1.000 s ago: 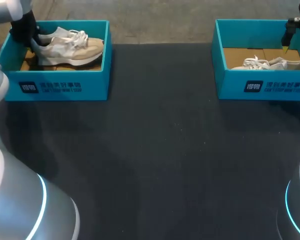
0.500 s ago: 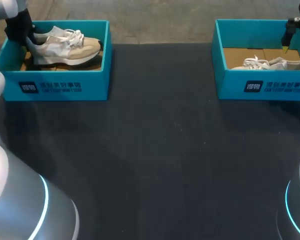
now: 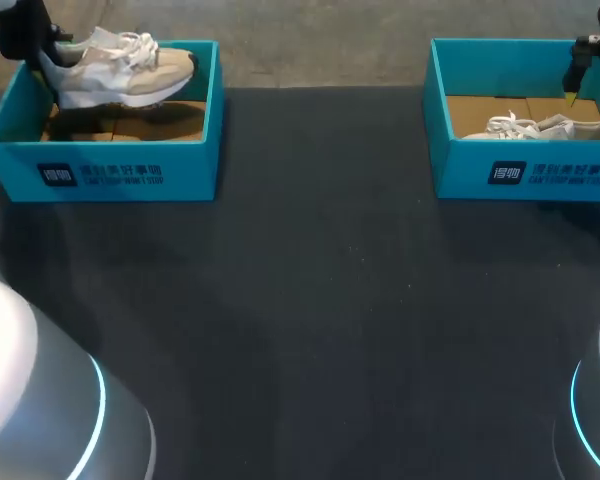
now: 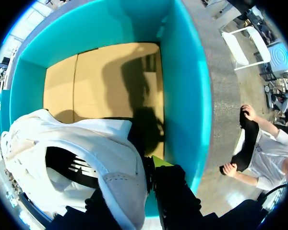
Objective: Take the shoe out of the shoebox, open the shoe tongue, remove and reinsert the insole, then place the shoe into the shoebox
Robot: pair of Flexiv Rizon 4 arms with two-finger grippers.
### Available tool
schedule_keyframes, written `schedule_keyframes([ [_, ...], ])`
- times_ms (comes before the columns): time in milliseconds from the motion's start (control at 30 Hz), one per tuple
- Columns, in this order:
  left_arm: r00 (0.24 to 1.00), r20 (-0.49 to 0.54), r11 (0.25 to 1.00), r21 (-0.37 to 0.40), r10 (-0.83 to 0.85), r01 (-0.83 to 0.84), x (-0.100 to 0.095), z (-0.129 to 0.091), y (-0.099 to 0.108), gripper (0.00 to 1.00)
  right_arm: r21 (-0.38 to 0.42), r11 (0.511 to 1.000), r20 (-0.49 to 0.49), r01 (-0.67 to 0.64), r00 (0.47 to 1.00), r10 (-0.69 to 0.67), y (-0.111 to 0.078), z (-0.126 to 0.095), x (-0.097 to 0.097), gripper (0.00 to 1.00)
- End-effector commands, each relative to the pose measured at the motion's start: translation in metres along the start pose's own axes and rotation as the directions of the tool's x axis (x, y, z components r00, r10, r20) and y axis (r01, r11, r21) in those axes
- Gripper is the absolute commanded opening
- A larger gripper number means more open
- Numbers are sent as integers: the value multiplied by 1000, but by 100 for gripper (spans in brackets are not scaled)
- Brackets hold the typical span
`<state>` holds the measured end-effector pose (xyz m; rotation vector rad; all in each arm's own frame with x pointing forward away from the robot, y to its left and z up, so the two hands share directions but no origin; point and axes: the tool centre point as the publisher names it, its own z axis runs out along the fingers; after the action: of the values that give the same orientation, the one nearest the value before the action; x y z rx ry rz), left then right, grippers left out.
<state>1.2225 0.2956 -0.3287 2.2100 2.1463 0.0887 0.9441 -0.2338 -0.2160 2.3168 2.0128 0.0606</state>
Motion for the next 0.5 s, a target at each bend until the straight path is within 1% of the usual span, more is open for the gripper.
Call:
schedule_keyframes([
  [33, 1000, -16, 999, -42, -2, 1, -7, -37, -20, 0, 0, 1000, 1, 0, 1000, 0, 0, 0, 0, 100],
  [67, 1000, -16, 999, -44, -3, 2, -8, -40, -21, 0, 0, 1000, 1, 0, 1000, 0, 0, 0, 0, 100],
  [100, 1000, -16, 999, -52, -5, 5, -10, -50, -23, 0, 0, 1000, 1, 0, 1000, 0, 0, 0, 0, 100],
  [133, 1000, -19, 998, -64, -7, 6, -11, -55, -25, 0, 0, 1000, 1, 0, 1000, 0, 0, 0, 0, 100],
  [200, 1000, -19, 998, -64, -7, 6, -11, -57, -25, 0, 0, 1000, 1, 0, 1000, 0, 0, 0, 0, 100],
  [233, 1000, -27, 997, -80, -10, 8, -13, -71, -29, 0, 0, 1000, 1, 0, 1000, 0, 0, 0, 0, 100],
  [300, 1000, -28, 997, -79, -10, 7, -13, -73, -30, 0, 0, 1000, 1, 0, 1000, 0, 0, 0, 0, 100],
  [333, 999, -36, 996, -91, -10, 7, -15, -85, -34, 0, 0, 1000, 1, 0, 1000, 0, 0, 0, 0, 100],
  [400, 999, -39, 995, -97, -9, 5, -15, -88, -35, 0, 0, 1000, 1, 0, 1000, 0, 0, 0, 0, 100],
  [433, 999, -46, 994, -110, -9, 4, -17, -98, -38, 0, 0, 1000, 1, 0, 1000, 0, 0, 0, 0, 100],
  [500, 999, -49, 994, -112, -11, 6, -18, -101, -39, 0, 0, 1000, 1, 0, 1000, 0, 0, 0, 0, 100],
])
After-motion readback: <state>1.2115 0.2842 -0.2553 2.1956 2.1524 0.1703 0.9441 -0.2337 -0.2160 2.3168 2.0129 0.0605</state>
